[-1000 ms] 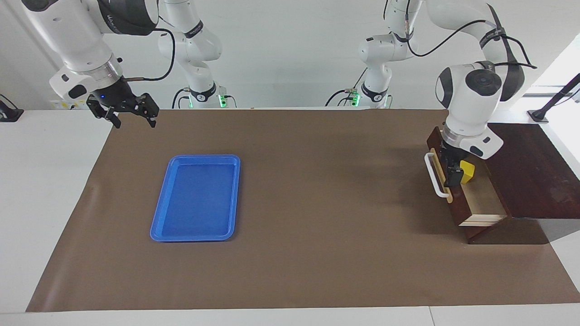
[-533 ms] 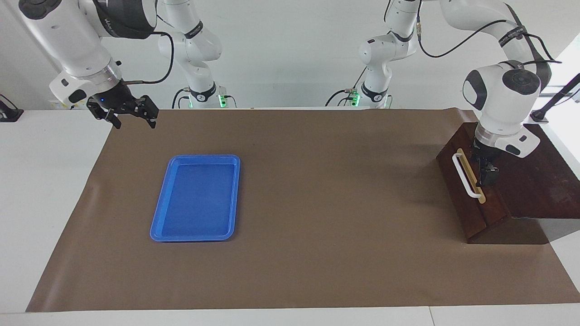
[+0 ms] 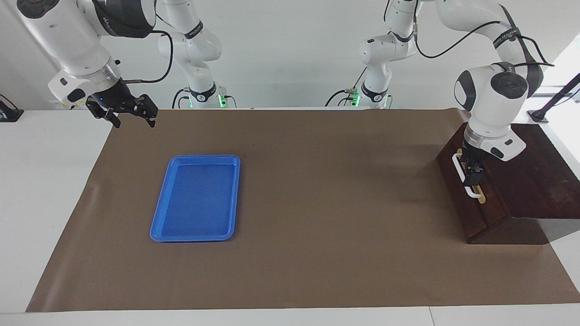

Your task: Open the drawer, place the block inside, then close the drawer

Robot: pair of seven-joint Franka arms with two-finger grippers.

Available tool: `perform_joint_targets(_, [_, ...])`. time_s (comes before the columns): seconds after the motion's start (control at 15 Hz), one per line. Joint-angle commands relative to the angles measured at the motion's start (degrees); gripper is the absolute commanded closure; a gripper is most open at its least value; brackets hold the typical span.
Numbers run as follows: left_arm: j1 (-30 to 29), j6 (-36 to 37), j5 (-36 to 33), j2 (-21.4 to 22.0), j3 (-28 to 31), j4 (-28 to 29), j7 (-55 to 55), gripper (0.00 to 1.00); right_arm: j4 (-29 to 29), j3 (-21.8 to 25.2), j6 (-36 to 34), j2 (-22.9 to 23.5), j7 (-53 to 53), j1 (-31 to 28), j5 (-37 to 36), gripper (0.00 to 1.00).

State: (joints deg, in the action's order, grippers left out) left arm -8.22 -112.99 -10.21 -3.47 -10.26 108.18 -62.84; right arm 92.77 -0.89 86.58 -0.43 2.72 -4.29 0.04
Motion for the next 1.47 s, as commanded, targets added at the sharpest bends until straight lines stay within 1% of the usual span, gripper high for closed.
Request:
perform_joint_targets(0.0, [2.41,11.08,6.42,5.31,0.51,-3.13,16.20,0.00,-0.83,-1.04,-0.63,0.07,1.06,-0.98,-1.36,0.00])
perform_joint_targets(0.13, [5.31,18.74,7.13,4.79,0.42,-6.57,26.40,0.00,-0.83,-1.04,-0.54,0.07,1.06,-0.80,-1.36,0.00])
perform_joint_targets(0.27, [6.63,20.96,9.15,4.61,0.42,-7.37,37.22,0.00,-0.57,-0.95,-0.36,-0.01,1.06,-0.80,-1.54,0.00])
perform_joint_targets(0.33, [6.99,22.36,9.24,4.17,0.68,-8.16,39.18,0.00,-0.22,-1.04,-0.36,-0.19,0.97,-0.63,-1.97,0.00])
perform_joint_targets(0.4, [6.99,23.16,9.42,2.78,1.29,-9.03,39.90,0.00,-0.13,-1.04,-0.36,-0.19,0.97,-0.54,-2.41,0.00])
perform_joint_targets(0.53, [6.99,25.79,10.82,-0.21,1.47,-14.11,43.31,0.00,-0.22,-1.04,-0.27,-0.19,1.06,-0.54,-2.68,0.00])
perform_joint_targets(0.6, [7.25,26.59,10.91,-0.57,1.39,-16.14,46.03,0.00,-0.22,-1.04,-0.27,-0.19,1.06,-0.54,-2.68,0.00])
perform_joint_targets(0.67, [8.13,26.77,11.09,-0.40,1.47,-16.60,46.75,0.00,-0.22,-1.04,-0.27,-0.19,1.06,-0.54,-2.68,0.00])
perform_joint_targets(1.0, [8.22,27.39,11.09,1.44,1.65,-15.20,47.46,0.00,-0.31,-1.13,-0.27,-0.19,1.14,-0.63,-2.68,0.00])
perform_joint_targets(1.13, [7.79,26.34,11.09,4.15,1.56,-11.96,47.64,0.00,-0.31,-1.04,-0.27,-0.19,1.14,-0.72,-2.68,0.00])
perform_joint_targets(1.4, [8.31,26.42,11.09,4.52,1.56,-11.59,49.57,0.00,-0.39,-1.04,-0.27,-0.19,1.14,-0.80,-2.68,0.00])
